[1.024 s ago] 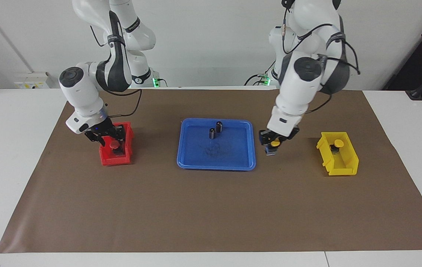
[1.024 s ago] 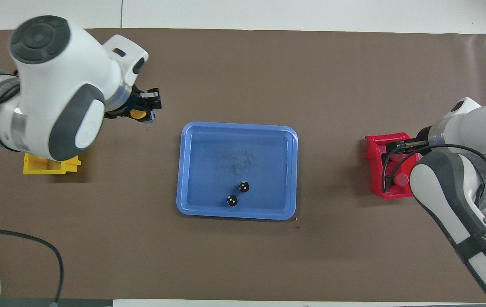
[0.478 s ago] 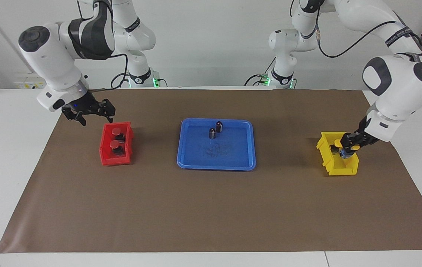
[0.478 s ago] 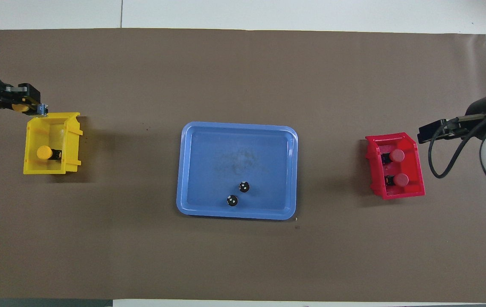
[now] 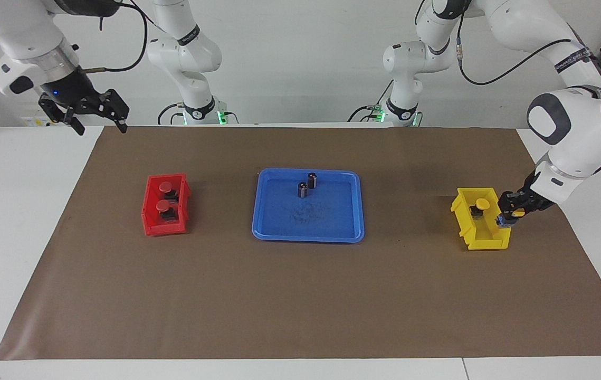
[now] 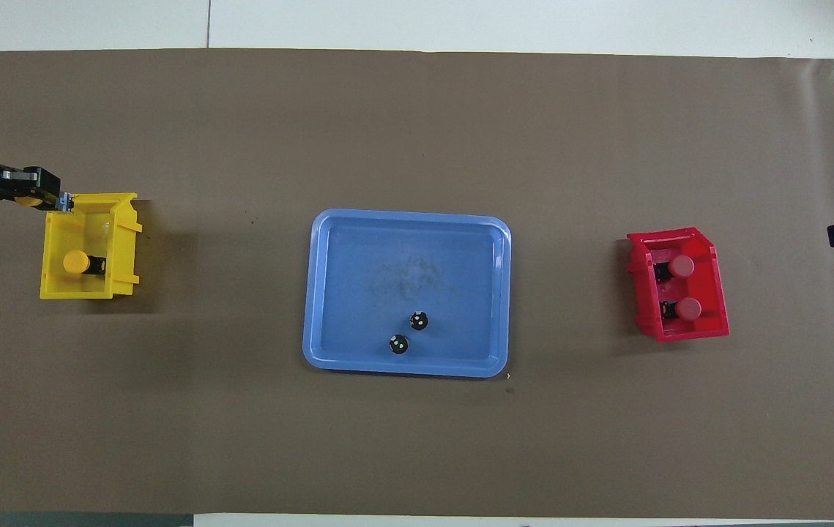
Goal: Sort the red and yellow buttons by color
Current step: 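Lower the yellow button into the yellow bin and open the left gripper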
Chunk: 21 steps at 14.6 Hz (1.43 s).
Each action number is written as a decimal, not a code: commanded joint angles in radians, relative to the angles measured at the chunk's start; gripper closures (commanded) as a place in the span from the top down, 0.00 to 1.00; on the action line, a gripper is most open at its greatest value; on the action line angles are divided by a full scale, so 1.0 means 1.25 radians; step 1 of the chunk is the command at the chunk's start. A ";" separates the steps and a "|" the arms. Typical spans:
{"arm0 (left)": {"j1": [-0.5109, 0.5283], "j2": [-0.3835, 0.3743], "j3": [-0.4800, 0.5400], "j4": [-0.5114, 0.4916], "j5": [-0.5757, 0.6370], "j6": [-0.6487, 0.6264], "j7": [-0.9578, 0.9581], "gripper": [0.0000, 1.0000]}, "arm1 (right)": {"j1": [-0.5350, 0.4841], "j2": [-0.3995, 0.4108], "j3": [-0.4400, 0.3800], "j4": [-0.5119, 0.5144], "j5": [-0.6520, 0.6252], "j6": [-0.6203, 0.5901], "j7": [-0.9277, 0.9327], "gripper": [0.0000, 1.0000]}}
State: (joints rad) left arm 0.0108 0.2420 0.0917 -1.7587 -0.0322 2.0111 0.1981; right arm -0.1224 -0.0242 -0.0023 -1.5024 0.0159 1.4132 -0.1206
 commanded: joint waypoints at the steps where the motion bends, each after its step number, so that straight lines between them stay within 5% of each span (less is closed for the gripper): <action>1: 0.010 -0.018 -0.005 -0.068 0.004 0.061 0.022 0.01 | -0.006 0.021 0.007 0.023 -0.021 -0.018 -0.014 1.00; 7: -0.001 -0.014 -0.006 -0.162 0.004 0.163 0.029 0.01 | 0.029 0.010 -0.037 0.010 -0.024 -0.018 -0.015 1.00; 13: -0.011 0.015 -0.006 -0.170 0.004 0.213 0.029 0.01 | 0.043 0.008 -0.036 0.010 -0.023 -0.009 -0.014 1.00; 14: -0.012 0.015 -0.006 -0.170 0.004 0.212 0.030 0.04 | 0.042 0.013 -0.036 0.009 -0.022 -0.008 -0.015 1.00; 16: -0.015 0.015 -0.006 -0.168 0.004 0.206 0.024 0.28 | 0.046 0.013 -0.036 0.008 -0.022 -0.008 -0.015 1.00; 21: -0.023 0.006 -0.006 -0.153 0.004 0.182 0.023 0.48 | 0.040 0.012 -0.037 0.007 -0.021 -0.011 -0.018 1.00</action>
State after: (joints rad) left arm -0.0090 0.2644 0.0766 -1.9540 -0.0322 2.2493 0.2230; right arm -0.0679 -0.0118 -0.0458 -1.4989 -0.0021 1.4077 -0.1206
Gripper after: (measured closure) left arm 0.581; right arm 0.000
